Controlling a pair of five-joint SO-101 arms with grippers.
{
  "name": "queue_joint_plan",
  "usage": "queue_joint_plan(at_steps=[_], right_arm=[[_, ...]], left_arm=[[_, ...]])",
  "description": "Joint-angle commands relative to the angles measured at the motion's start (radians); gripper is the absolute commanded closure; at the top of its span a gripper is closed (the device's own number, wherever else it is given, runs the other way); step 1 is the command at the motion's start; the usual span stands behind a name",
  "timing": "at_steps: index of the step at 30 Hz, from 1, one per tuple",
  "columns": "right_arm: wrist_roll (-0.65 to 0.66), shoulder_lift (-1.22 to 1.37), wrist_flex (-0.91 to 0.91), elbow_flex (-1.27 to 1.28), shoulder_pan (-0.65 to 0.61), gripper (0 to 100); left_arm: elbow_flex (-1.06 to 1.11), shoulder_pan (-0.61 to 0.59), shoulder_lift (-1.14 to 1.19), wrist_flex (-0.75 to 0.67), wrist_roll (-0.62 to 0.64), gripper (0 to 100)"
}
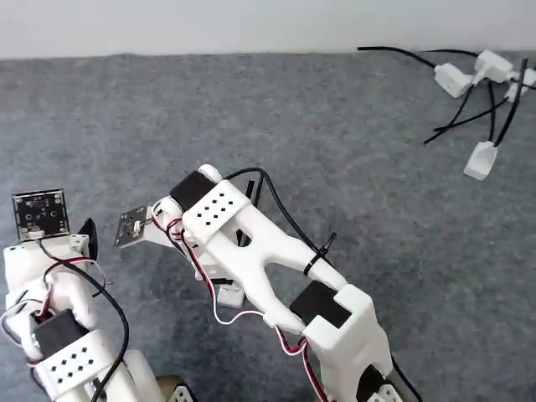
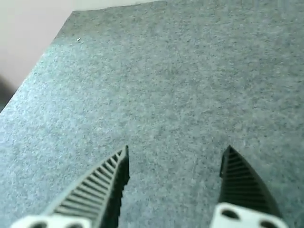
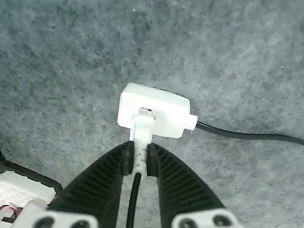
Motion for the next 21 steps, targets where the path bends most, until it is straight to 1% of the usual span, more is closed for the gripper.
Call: queue_joint_plan(at_steps=[1, 4, 6, 12, 15, 21], right_arm=[[-0.011, 0.010, -0.005, 0.012, -0.028, 98.9], [-0.012, 0.010, -0.031, 0.035, -0.027, 98.9], [-0.012, 0.010, -0.067, 0.084, -0.028, 98.9], [-0.012, 0.004, -0.179, 0.242, -0.028, 98.9], [-0.035, 0.010, -0.213, 0.259, -0.028, 98.9], [-0.041, 0.010, -0.246, 0.276, -0.028, 98.9]], left_arm=[[-0.074, -0.064, -0.011, -0.031, 0.011, 69], [-0.128, -0.115, -0.011, -0.025, 0.012, 69], [-0.143, -0.124, -0.011, -0.023, 0.011, 69], [-0.142, -0.121, -0.011, 0.000, 0.011, 69], [-0.142, -0.121, -0.011, 0.003, 0.011, 69], [-0.140, -0.121, -0.011, 0.005, 0.012, 69]])
